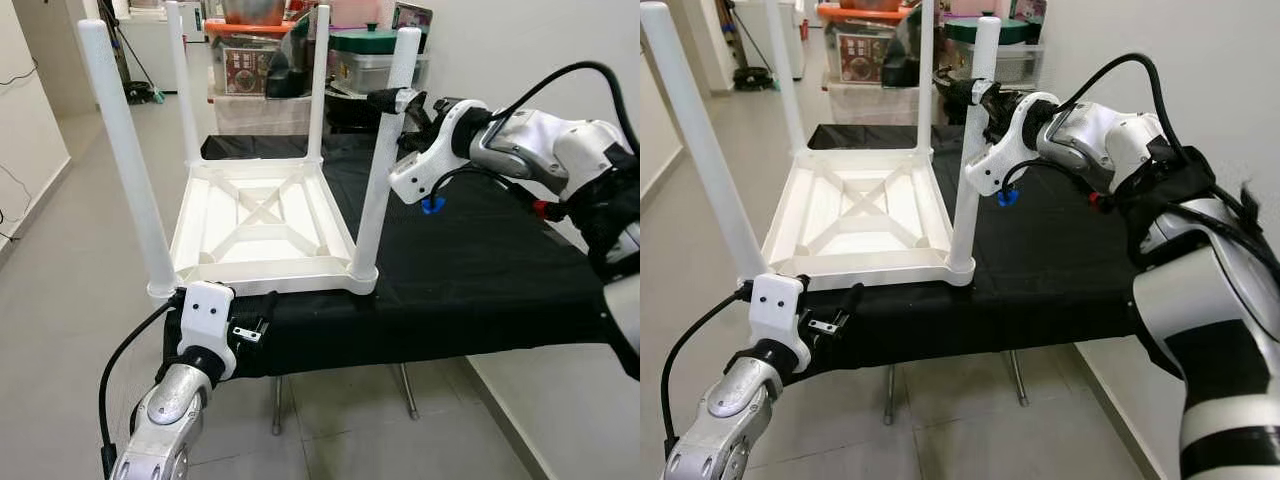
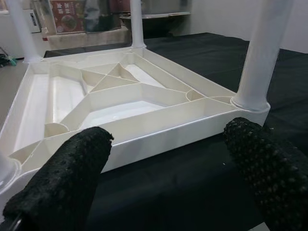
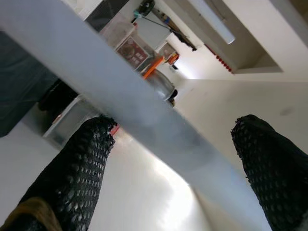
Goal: Building children table
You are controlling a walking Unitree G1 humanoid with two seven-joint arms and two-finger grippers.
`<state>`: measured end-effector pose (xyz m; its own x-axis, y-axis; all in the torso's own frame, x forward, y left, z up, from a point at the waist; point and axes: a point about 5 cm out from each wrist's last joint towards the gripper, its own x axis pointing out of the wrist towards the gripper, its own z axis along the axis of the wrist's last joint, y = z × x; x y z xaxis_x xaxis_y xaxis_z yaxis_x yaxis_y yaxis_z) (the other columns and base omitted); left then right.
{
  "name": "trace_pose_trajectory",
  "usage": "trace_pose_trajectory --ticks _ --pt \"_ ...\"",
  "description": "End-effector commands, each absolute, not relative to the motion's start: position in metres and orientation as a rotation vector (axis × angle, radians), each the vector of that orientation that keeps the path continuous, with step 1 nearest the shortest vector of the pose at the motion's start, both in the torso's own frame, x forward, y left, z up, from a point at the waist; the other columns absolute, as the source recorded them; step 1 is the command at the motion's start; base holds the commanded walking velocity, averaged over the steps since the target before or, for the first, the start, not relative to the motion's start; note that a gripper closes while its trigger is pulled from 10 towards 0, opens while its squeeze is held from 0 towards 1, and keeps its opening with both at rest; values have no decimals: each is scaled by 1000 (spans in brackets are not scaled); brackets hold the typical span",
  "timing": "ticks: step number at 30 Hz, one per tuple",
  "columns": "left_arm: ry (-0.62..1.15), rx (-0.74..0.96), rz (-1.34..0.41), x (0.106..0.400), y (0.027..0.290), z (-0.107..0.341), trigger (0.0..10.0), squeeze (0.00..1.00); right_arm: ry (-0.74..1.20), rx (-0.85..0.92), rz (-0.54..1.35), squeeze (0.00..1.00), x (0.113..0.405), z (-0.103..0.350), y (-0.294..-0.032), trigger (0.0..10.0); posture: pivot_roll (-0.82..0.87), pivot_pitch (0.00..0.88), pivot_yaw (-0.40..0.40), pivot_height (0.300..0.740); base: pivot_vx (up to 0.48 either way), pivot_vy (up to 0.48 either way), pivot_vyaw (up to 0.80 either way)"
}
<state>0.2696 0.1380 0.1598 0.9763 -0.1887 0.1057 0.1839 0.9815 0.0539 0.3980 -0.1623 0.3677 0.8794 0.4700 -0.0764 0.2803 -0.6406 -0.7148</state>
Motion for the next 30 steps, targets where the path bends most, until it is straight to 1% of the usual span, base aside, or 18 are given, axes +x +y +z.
trace_pose_trajectory --ticks 1,11,20,30 --pt "-99 51 -187 270 137 156 10000 0 -558 -2305 327 0 399 371 -156 10000 22 0 -38 740 0 0 0" --pt "-101 55 -186 269 139 157 10000 0 -572 -2292 292 0 401 374 -154 10000 27 0 -37 740 0 0 0" --pt "-101 52 -191 269 137 157 10000 0 -619 -2278 222 0 399 395 -147 10000 26 0 -37 740 0 0 0" --pt "-103 51 -195 269 136 157 10000 0 -636 -2286 222 0 398 399 -141 10000 21 0 -36 740 0 0 0"
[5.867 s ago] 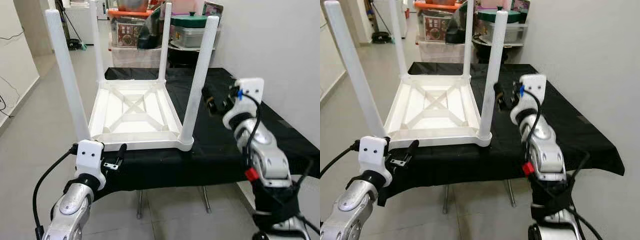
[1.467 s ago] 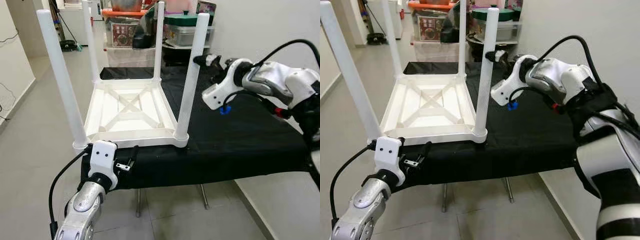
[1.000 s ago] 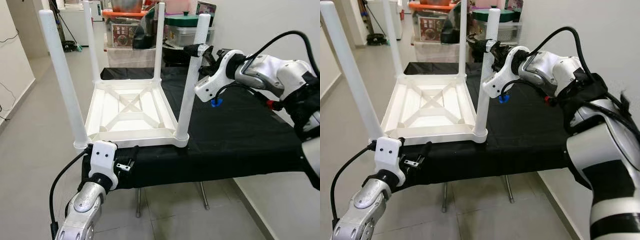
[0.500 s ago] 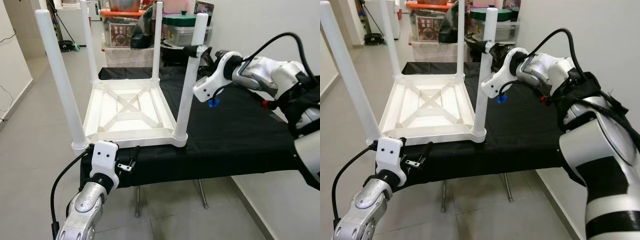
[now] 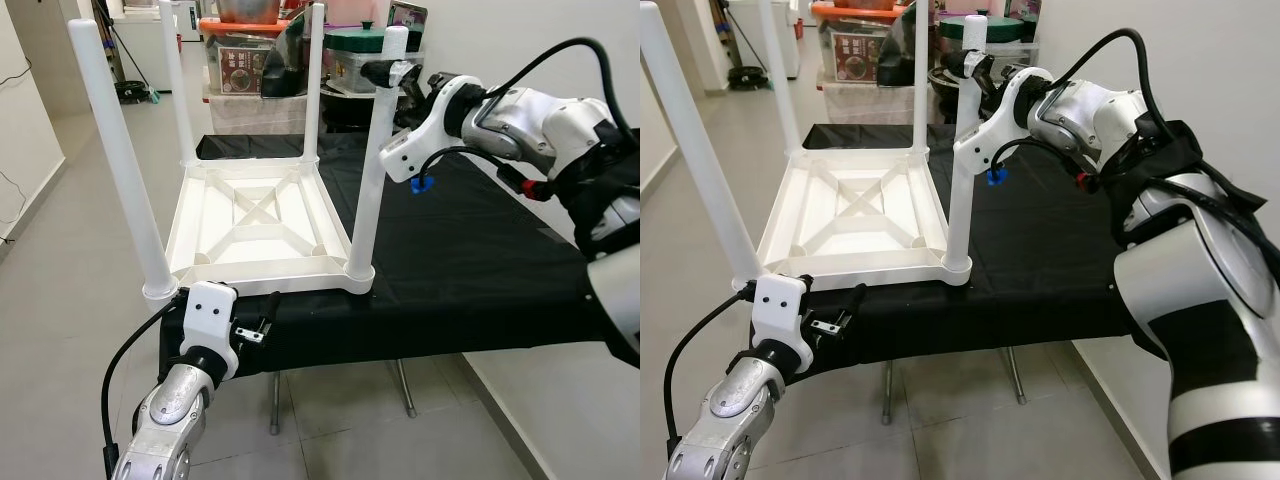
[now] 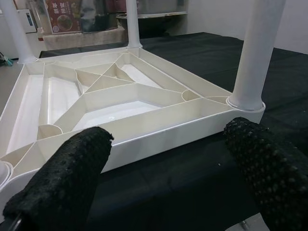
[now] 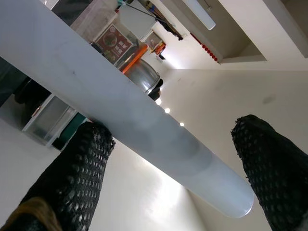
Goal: Building children table
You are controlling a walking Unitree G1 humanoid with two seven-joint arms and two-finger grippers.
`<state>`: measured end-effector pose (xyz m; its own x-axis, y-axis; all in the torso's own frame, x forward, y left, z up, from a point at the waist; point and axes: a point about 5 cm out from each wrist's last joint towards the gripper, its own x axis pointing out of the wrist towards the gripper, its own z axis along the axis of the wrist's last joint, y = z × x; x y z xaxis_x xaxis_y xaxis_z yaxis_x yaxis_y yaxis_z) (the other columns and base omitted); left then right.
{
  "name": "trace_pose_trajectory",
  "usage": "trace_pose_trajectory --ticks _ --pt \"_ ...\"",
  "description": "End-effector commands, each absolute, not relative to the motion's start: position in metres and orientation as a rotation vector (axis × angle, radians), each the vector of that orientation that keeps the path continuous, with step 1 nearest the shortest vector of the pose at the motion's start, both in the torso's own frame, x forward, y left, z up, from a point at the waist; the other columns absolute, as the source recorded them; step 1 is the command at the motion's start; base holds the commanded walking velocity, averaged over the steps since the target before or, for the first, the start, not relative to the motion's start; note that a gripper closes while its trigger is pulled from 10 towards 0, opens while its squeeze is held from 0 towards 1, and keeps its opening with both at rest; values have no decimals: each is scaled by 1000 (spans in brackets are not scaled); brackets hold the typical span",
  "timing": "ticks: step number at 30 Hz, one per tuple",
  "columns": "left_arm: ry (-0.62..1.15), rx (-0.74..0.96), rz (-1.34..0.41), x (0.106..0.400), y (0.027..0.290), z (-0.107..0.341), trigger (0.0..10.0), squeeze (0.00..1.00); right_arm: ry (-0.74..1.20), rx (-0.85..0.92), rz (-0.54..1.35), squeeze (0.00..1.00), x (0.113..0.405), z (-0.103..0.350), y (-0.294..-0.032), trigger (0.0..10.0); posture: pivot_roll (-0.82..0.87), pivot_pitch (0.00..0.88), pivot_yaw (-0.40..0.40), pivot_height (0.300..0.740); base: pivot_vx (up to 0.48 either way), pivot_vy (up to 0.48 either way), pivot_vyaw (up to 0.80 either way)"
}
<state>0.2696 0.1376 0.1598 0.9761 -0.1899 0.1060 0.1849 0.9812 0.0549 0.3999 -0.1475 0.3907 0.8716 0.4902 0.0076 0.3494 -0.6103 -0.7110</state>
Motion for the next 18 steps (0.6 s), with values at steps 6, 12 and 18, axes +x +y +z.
trace_pose_trajectory --ticks 6,12,18 --pt "-101 51 -199 269 135 157 10000 0 -613 -2282 206 0 400 401 -137 4588 24 0 -38 740 0 0 0" --pt "-99 52 -196 269 135 157 10000 0 -595 -2305 191 0 403 400 -133 6000 21 0 -38 740 0 0 0" --pt "-99 51 -199 269 134 156 10000 0 -585 -2315 179 0 404 399 -131 8353 24 0 -38 740 0 0 0"
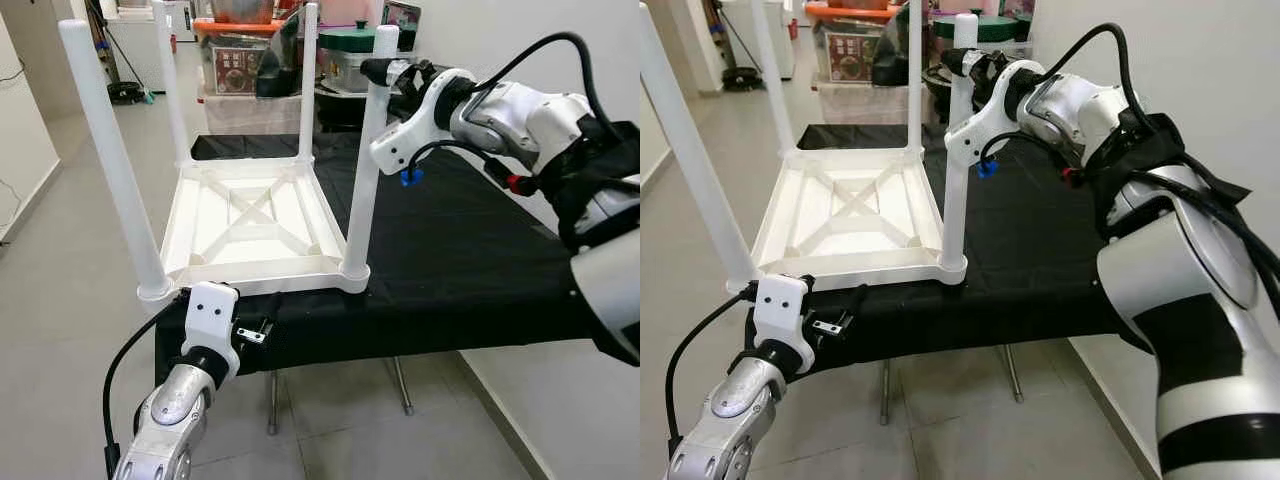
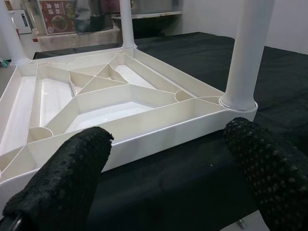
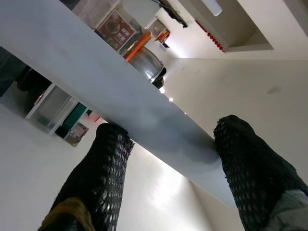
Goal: Building children table
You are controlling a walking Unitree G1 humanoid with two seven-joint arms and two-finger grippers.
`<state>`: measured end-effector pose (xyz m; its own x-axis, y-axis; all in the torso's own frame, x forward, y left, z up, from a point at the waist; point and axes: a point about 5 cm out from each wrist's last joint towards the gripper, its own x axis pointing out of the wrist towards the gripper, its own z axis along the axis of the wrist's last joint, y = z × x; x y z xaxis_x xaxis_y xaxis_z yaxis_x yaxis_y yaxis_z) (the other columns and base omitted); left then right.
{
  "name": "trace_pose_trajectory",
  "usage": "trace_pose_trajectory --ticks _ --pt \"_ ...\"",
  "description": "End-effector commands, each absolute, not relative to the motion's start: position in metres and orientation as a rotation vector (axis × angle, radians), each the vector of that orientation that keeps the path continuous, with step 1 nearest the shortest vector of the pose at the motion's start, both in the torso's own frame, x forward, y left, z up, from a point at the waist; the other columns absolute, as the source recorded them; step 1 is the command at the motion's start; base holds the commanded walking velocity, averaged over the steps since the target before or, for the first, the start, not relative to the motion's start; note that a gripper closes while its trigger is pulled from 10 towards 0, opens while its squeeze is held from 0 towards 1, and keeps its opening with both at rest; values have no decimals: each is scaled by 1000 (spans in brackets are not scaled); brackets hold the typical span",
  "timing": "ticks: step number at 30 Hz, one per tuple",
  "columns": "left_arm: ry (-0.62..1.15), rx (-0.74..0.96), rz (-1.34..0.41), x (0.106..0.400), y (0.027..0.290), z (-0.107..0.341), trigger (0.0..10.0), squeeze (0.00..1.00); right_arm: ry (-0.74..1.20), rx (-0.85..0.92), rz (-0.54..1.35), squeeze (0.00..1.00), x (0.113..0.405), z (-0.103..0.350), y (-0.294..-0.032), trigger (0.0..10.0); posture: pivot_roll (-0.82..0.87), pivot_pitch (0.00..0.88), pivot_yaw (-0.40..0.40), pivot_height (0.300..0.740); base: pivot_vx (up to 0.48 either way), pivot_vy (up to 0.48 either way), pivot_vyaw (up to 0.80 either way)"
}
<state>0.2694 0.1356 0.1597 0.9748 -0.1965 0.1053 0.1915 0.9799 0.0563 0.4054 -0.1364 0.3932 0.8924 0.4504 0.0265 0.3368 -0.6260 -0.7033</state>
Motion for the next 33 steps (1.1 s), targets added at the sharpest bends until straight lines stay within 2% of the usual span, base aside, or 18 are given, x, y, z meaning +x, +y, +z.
trace_pose_trajectory --ticks 1,2,3,18,25,26,28,29,33 --pt "-99 51 -199 269 134 156 10000 0 -585 -2315 179 0 404 399 -131 8353 24 0 -38 740 0 0 0" --pt "-99 51 -199 269 134 156 10000 0 -587 -2314 179 0 404 399 -130 8353 24 0 -38 740 0 0 0" --pt "-100 51 -199 269 134 157 10000 0 -589 -2313 178 0 404 399 -130 10000 24 0 -38 740 0 0 0" --pt "-100 54 -201 269 134 157 10000 0 -656 -2276 226 0 404 397 -105 10000 25 0 -37 740 0 0 0" --pt "-98 55 -198 268 134 157 10000 0 -624 -2219 270 0 406 386 -107 10000 26 0 -39 740 0 0 0" --pt "-98 55 -199 268 134 156 10000 0 -610 -2200 273 67 407 383 -110 10000 27 0 -37 740 0 0 0" --pt "-97 54 -199 268 133 156 10000 0 -602 -2190 275 67 407 382 -112 10000 27 0 -37 740 0 0 0" --pt "-97 54 -200 268 133 156 10000 0 -597 -2183 277 1000 407 381 -113 10000 27 0 -37 740 0 0 0" --pt "-94 55 -203 268 134 156 10000 0 -553 -2144 284 1000 409 370 -128 10000 27 0 -29 740 0 0 0"
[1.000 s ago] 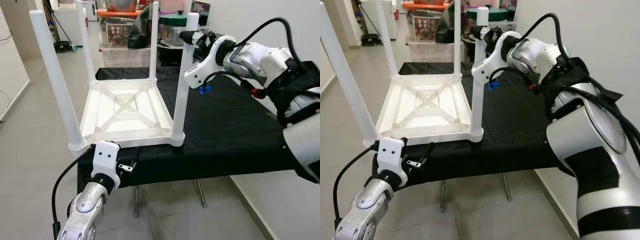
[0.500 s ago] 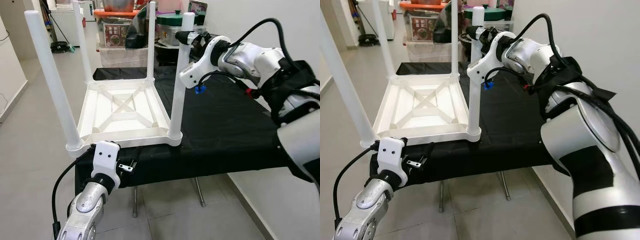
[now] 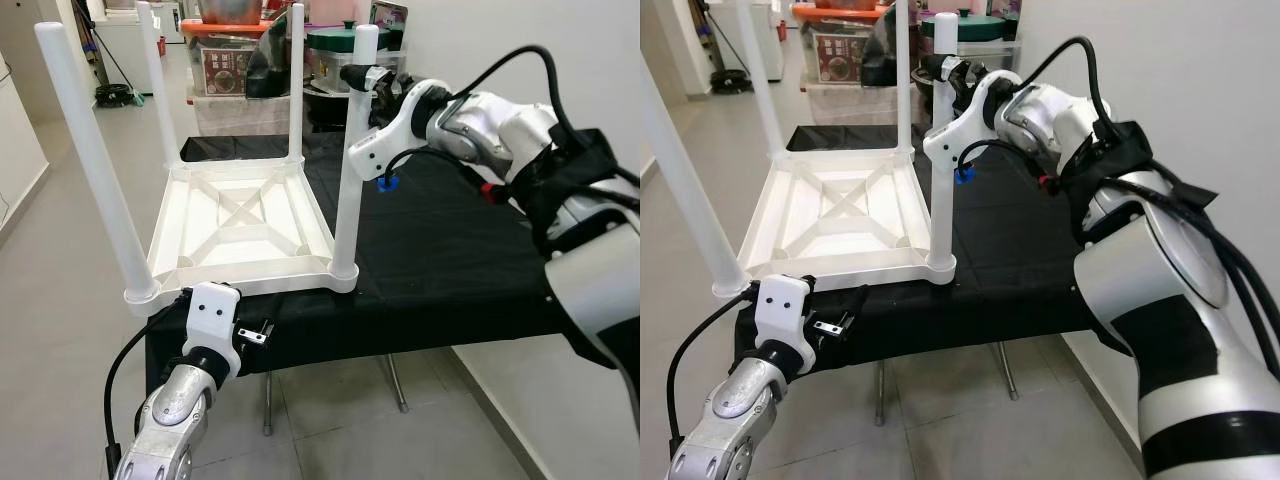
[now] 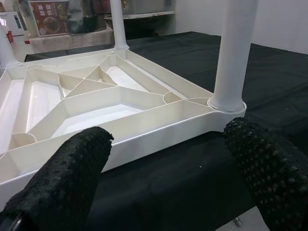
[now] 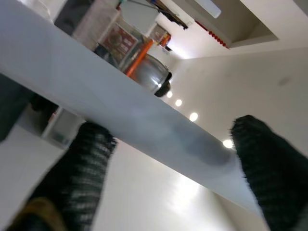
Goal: Building children table
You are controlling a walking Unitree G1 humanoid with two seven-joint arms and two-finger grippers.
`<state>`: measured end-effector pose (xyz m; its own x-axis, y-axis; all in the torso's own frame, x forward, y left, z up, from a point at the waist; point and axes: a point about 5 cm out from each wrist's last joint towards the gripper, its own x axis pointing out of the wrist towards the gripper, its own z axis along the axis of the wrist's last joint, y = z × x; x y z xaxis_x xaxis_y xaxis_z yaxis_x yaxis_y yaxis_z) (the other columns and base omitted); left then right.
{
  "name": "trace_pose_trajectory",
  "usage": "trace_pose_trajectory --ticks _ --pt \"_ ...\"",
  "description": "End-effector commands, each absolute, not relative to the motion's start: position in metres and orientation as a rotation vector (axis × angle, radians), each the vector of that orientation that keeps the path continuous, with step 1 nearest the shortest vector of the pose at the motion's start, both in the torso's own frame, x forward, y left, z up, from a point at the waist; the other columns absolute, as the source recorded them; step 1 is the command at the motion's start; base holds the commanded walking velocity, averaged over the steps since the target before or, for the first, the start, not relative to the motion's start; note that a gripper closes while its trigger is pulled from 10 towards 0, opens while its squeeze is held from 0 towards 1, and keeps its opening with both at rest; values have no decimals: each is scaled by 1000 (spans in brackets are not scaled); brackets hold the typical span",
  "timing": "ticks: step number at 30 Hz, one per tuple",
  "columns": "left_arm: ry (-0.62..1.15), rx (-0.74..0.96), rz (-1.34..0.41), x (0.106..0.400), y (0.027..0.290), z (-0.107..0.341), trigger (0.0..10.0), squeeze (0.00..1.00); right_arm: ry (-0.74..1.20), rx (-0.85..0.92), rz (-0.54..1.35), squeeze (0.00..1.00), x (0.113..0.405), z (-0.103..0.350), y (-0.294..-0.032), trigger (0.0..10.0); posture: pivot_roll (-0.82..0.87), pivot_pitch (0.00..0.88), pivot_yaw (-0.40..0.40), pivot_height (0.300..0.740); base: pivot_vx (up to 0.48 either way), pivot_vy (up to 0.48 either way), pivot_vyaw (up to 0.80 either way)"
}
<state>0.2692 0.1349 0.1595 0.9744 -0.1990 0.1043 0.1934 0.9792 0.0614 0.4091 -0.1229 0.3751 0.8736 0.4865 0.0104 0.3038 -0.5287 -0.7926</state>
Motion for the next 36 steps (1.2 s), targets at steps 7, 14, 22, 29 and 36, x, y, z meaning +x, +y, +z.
trace_pose_trajectory --ticks 7,14,22,29,36 --pt "-90 60 -205 266 136 155 10000 0 -481 -2008 295 1000 409 348 -160 10000 31 0 -23 740 0 0 0" --pt "-82 67 -205 264 140 154 10000 0 -495 -1882 329 1000 404 330 -175 10000 31 0 -13 740 0 0 0" --pt "-85 75 -226 268 138 156 10000 0 -547 -1801 359 1000 397 311 -176 10000 32 0 4 740 0 0 0" --pt "-84 78 -216 266 141 157 10000 0 -475 -1720 433 1000 385 258 -184 10000 40 0 -9 740 0 0 0" --pt "-86 78 -213 266 141 158 10000 0 -396 -1548 356 0 378 228 -196 10000 46 0 -13 740 0 0 0"
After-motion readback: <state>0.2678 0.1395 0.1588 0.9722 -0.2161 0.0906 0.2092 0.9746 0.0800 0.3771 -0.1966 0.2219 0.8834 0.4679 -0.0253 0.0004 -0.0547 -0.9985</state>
